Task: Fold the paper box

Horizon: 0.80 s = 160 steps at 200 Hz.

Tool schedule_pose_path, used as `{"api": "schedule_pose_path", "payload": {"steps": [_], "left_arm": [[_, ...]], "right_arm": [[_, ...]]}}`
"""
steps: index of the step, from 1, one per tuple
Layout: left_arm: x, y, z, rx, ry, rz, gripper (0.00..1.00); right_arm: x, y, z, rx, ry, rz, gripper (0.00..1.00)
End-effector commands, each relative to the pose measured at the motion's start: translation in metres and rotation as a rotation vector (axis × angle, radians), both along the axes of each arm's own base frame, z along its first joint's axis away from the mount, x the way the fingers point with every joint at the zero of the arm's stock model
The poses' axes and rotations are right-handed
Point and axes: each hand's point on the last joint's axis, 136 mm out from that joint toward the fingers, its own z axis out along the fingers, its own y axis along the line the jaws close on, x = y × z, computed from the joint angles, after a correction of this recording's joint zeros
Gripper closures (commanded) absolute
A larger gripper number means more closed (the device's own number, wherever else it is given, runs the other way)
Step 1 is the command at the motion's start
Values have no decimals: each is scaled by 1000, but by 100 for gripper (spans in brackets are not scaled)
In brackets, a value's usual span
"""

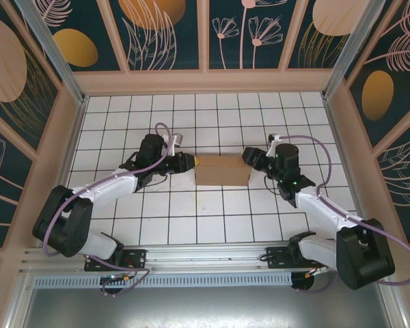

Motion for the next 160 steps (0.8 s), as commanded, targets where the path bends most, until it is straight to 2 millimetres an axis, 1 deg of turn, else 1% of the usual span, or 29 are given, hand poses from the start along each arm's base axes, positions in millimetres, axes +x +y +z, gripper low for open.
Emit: {"api": "schedule_pose_path", "payload": {"steps": [1, 29, 39, 48, 56, 68, 73, 78, 86, 91, 105, 124, 142, 160], "left_arm": [[-39, 31, -87, 211, 255, 32, 88], [-43, 32, -94, 216, 273, 27, 91], [-44, 33, -96, 219, 277, 29, 92], [-44, 34, -96, 220, 275, 31, 97], [-44, 33, -95, 217, 274, 29, 97], [-42, 32, -92, 212, 270, 32, 96], [-40, 32, -91, 212, 265, 34, 93], [-39, 31, -88, 210, 260, 33, 87], [-36, 31, -84, 209, 248, 36, 76], [-35, 30, -81, 207, 242, 39, 73], [-28, 27, -71, 199, 217, 40, 66], [-13, 21, -54, 187, 177, 46, 55], [0, 13, -37, 169, 140, 40, 47], [13, 4, -18, 153, 99, 26, 40]], "right_arm": [[-6, -7, -24, -7, 41, -28, 52], [-11, -6, -45, -9, 71, -14, 66], [-11, -6, -49, -8, 79, -14, 75], [-11, -6, -51, -11, 85, -16, 82], [-11, -5, -49, -9, 80, -14, 86], [-9, -4, -41, -8, 61, -5, 86], [-8, -4, -37, -10, 51, -2, 86], [-6, -3, -33, -15, 40, 0, 86], [-4, -3, -26, -25, 23, 1, 82], [-3, -4, -21, -32, 11, 0, 77], [2, -6, -7, -52, -26, -7, 58], [9, -7, 14, -81, -81, -3, 41], [15, -7, 30, -117, -116, 14, 31], [19, -8, 42, -173, -156, 29, 23]]}}
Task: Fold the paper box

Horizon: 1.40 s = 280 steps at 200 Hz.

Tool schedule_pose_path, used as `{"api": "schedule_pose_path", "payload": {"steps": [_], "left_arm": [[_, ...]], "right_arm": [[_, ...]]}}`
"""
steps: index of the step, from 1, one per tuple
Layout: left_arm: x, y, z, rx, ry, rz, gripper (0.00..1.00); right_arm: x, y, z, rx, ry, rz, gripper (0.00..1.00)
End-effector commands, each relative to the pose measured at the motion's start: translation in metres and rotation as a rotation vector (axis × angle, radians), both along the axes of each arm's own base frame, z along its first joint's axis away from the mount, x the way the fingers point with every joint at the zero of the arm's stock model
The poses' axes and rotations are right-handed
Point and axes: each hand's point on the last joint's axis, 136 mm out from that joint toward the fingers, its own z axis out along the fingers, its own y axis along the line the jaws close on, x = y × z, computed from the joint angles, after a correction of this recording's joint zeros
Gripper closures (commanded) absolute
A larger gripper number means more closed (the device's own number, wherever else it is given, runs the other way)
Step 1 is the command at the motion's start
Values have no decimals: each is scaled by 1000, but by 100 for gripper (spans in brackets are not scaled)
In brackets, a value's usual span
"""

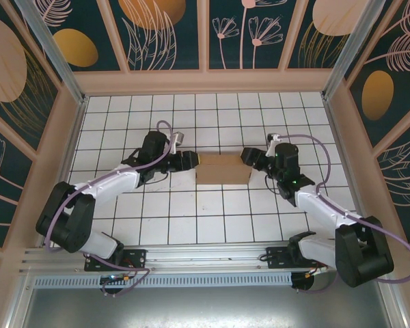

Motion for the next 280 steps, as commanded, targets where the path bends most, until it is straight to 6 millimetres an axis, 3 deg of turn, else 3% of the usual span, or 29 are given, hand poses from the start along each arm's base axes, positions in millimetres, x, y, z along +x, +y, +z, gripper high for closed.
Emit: {"api": "schedule_pose_path", "payload": {"steps": [1, 18, 27, 33, 63, 101, 116, 146, 156, 178, 198, 230, 259, 280], "left_arm": [[1, 5, -14, 94, 59, 5, 40], [10, 1, 1, 91, 21, -3, 35], [10, 2, 0, 107, 18, -6, 32], [18, 0, 13, 99, -16, -5, 31], [30, 2, 34, 116, -104, 2, 19], [56, 32, 52, 127, -191, 120, 2], [65, 52, 50, 144, -187, 181, 1], [76, 93, 40, 163, -154, 301, 1], [72, 110, 19, 173, -84, 335, 1], [68, 132, 0, 152, -27, 381, 1], [64, 139, -9, 168, -13, 389, 1], [62, 141, -18, 177, -1, 384, 1], [63, 140, -20, 177, 0, 374, 1], [66, 140, -20, 180, -6, 371, 1]], "right_arm": [[10, -5, 32, -91, -98, 15, 23], [12, -6, 44, -139, -141, 40, 20], [13, -5, 50, -170, -165, 59, 18], [13, -4, 54, -190, -183, 78, 17], [8, 13, 67, -302, -260, 252, 14], [-8, 54, 71, -438, -379, 598, 12], [-12, 75, 66, -498, -391, 715, 10], [-23, 114, 31, -620, -322, 981, 9], [-18, 123, 23, -650, -297, 1016, 9], [-19, 138, 7, -664, -241, 1131, 9], [-28, 147, -3, -646, -172, 1235, 9], [-24, 150, -12, -645, -148, 1244, 10], [-23, 149, -11, -653, -146, 1244, 10], [-26, 152, -1, -637, -172, 1248, 10]]}}
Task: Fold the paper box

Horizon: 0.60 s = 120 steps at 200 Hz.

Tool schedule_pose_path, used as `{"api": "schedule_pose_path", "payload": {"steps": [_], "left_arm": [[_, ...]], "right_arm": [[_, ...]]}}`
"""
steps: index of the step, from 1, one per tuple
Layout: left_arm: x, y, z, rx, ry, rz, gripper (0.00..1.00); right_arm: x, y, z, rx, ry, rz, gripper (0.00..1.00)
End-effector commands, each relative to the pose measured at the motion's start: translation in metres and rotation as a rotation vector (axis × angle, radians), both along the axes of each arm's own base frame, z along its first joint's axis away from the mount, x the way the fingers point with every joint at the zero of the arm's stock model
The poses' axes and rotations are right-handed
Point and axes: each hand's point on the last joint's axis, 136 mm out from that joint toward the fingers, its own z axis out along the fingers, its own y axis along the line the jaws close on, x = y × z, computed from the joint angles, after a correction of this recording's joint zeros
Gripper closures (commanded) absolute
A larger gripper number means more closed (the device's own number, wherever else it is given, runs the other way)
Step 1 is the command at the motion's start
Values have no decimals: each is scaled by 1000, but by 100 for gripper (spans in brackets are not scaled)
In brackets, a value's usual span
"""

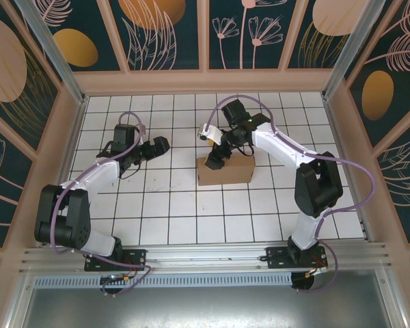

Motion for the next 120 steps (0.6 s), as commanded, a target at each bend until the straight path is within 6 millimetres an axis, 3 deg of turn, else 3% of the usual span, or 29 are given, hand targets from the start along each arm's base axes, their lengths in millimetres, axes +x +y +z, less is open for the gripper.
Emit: {"api": "schedule_pose_path", "payload": {"steps": [1, 49, 120], "left_arm": [[3, -2, 1, -6, -16, -20, 1], [4, -6, -2, -19, -11, -35, 1], [3, -8, -8, -28, 3, -48, 1]], "right_arm": [[-9, 2, 10, 1, 6, 39, 10], [-27, 12, 36, 120, -15, 105, 10], [-33, 4, -7, -16, 27, 169, 12]]}}
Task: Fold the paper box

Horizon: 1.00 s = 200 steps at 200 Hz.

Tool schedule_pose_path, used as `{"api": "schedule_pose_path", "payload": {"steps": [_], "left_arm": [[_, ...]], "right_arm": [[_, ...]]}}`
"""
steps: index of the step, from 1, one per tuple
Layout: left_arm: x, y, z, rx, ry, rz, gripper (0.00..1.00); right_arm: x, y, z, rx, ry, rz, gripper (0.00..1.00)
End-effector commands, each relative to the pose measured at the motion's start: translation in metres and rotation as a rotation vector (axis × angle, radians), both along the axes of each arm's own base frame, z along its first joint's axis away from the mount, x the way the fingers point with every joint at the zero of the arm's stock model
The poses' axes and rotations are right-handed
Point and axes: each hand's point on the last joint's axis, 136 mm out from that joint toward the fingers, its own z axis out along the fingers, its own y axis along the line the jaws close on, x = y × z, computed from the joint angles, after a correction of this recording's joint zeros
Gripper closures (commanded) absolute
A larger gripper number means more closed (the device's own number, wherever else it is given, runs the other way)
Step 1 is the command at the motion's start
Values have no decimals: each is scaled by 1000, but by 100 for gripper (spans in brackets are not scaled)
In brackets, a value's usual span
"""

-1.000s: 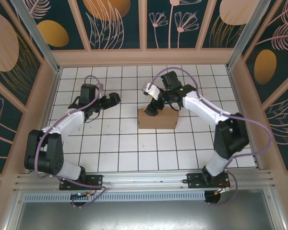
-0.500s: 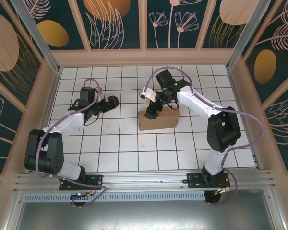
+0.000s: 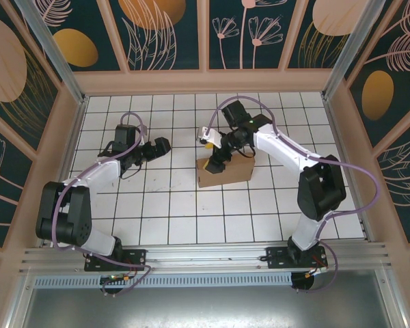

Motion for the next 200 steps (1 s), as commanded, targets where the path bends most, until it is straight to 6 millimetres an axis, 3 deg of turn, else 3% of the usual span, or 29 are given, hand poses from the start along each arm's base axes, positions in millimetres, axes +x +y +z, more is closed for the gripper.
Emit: {"api": "schedule_pose_path", "payload": {"steps": [1, 35, 78, 150, 164, 200], "left_arm": [[3, -3, -1, -9, -15, -24, 1], [2, -3, -5, -4, -11, -26, 1], [2, -3, -7, -2, -6, -31, 1], [3, -4, -7, -4, -10, -34, 1], [4, -4, -7, -8, -7, -31, 1], [4, -4, -7, -12, -9, -31, 1]], "right_arm": [[-8, -2, -18, -68, 28, 48, 12], [-6, -4, -28, -112, 28, 48, 19], [-1, -4, -28, -129, 1, 25, 43], [11, -3, -9, -117, -66, -36, 51], [14, -3, -7, -113, -82, -50, 59], [26, -4, 4, -112, -149, -102, 58]]}}
